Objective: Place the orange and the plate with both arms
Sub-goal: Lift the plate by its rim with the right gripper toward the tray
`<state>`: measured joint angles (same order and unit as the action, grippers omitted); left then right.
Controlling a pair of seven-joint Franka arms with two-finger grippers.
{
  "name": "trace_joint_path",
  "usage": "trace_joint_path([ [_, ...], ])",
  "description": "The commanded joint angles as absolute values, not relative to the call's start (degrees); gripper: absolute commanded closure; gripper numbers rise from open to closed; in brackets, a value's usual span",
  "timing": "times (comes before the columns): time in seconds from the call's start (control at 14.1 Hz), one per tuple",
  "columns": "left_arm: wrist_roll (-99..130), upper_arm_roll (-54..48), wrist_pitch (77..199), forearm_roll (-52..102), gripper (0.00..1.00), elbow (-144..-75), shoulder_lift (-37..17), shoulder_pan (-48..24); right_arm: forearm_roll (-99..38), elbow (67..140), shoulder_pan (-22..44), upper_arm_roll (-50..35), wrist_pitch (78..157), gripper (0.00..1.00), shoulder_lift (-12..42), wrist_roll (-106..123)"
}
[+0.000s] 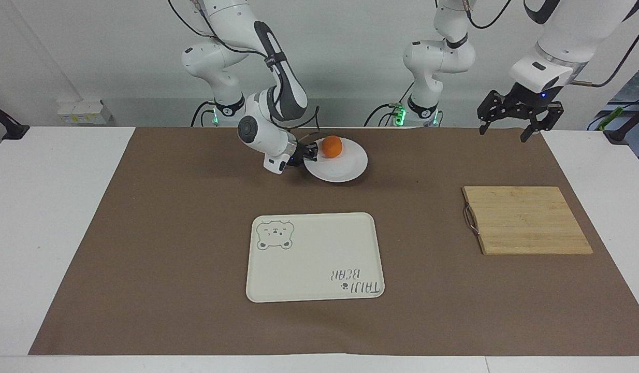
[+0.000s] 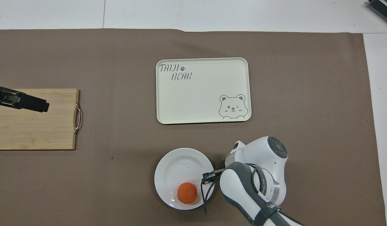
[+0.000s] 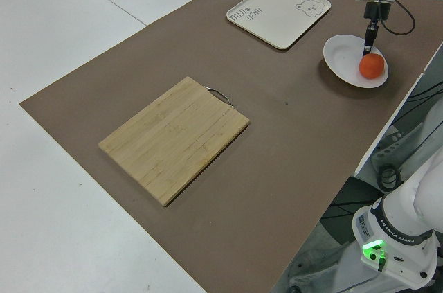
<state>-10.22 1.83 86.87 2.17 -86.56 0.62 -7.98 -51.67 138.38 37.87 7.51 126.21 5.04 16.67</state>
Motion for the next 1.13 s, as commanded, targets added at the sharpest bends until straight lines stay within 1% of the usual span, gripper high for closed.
trace_joint_path([
  [0.0,-10.55,1.58,85.87,1.23,0.0,-86.57,1.14,-7.73,-54.66,139.04,36.92,7.47,125.42,1.0,5.01,17.32],
  [0.14,-10.55,1.58,85.87,1.23,0.0,-86.57,1.14,-7.65,-58.6,138.87,36.48,7.56,123.76,1.0,5.1,18.71],
  [0.28,-10.55,1.58,85.87,1.23,0.0,-86.57,1.14,-7.65,-60.55,138.78,34.29,7.47,122.35,1.0,5.01,20.03],
  [0.5,-10.46,1.58,85.87,1.23,0.0,-86.57,1.23,-7.73,-63.8,138.25,31.12,7.47,118.05,1.0,5.01,23.02],
  [0.78,-10.46,1.58,85.87,1.23,0.0,-86.57,1.14,-7.65,-64.25,135.89,27.78,7.56,113.13,1.0,5.01,23.55],
  [1.06,-10.55,1.58,85.87,1.23,0.0,-86.57,1.14,-7.65,-64.25,133.69,25.32,7.47,111.18,1.0,5.36,23.73],
])
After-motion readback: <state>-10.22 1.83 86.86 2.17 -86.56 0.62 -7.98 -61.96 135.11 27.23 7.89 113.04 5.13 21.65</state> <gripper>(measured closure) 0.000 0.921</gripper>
